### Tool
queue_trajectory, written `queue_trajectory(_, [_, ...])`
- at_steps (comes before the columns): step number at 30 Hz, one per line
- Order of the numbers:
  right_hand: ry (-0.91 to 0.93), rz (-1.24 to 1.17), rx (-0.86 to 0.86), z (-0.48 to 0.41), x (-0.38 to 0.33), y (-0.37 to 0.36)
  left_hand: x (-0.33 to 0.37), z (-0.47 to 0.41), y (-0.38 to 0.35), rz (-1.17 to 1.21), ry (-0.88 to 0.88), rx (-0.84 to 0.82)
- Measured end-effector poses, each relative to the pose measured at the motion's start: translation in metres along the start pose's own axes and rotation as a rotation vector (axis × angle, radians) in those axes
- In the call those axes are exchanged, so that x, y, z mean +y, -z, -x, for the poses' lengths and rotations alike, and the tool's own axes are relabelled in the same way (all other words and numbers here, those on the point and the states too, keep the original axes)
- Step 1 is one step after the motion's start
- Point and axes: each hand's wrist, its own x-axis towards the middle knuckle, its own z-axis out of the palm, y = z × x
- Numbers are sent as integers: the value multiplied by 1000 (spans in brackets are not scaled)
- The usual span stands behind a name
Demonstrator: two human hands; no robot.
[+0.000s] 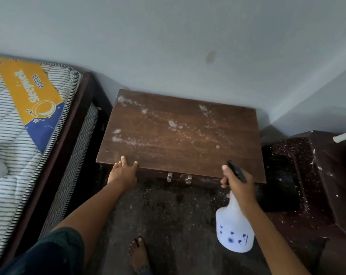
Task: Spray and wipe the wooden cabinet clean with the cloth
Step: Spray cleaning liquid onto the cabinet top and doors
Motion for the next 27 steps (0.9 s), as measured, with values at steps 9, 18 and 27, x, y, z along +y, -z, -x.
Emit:
queue_trajectory(9, [93, 247, -480, 23, -77, -108, 2, 0, 2, 29, 9, -10])
queue_trajectory(18, [335, 398, -478, -1, -165, -150, 8, -1, 11, -21, 30, -17])
queue_trajectory(27, [236, 368, -467, -1, -158, -158, 15, 2, 19, -123, 5, -63])
